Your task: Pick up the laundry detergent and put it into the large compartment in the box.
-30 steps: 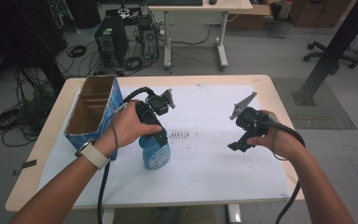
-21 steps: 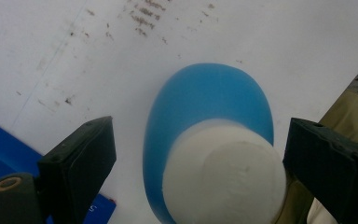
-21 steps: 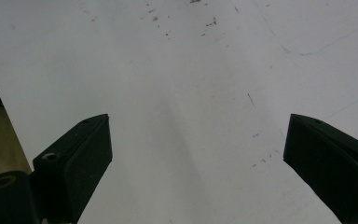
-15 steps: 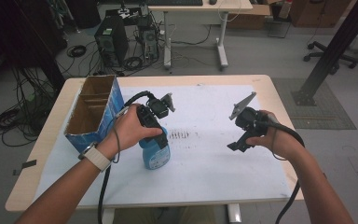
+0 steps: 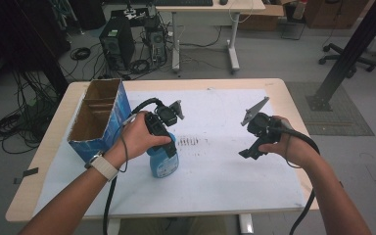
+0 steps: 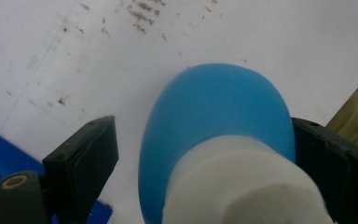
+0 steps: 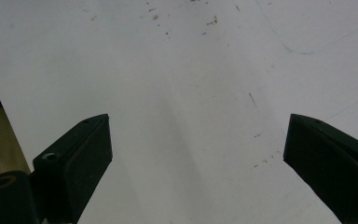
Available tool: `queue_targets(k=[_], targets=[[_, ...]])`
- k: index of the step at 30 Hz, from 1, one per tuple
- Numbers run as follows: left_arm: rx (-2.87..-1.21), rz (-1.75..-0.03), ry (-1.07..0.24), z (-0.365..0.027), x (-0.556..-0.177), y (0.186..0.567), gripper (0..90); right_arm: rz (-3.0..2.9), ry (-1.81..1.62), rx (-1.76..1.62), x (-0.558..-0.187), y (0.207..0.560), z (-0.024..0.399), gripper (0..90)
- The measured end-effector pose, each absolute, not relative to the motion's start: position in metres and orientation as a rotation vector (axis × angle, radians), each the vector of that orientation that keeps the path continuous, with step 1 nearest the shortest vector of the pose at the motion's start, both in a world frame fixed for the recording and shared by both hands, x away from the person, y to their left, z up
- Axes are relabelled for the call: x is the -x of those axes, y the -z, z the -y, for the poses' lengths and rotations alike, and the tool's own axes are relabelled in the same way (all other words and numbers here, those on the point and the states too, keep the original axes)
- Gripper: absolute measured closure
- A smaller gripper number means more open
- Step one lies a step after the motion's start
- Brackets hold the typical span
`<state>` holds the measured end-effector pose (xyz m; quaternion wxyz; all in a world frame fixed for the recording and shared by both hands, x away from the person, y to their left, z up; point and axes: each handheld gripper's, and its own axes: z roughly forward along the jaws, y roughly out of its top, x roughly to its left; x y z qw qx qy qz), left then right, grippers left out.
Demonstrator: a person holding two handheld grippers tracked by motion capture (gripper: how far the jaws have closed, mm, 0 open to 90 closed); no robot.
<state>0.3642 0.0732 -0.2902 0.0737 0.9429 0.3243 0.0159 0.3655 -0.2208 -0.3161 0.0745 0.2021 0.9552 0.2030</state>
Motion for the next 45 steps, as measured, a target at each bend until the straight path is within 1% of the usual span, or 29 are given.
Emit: queue_targets(k=[4, 22, 36, 45], targets=[[-2.833, -0.975, -0.045, -0.0726, -0.3644, 0.2926, 13.3, -2.867, -0.611, -0.607, -0.3654, 0.3164, 0.2206, 8.0], [-2.834, -0.985, -0.044, -0.0737, -0.3651, 0.2937, 24.3, -2.868, -0.608, -0.61, -0.3655, 0.317, 0.2212, 8.0], [-2.836, -0.966, -0.044, -0.072, -0.3632, 0.2946, 35.9, -2.868, -0.612, -0.609, -0.3655, 0.3182, 0.2219, 8.0], [-2.836, -0.964, -0.072, -0.0712, -0.3619, 0.2945, 36.4, -2.866, -0.614, -0.615, -0.3645, 0.3184, 0.2231, 7.9]])
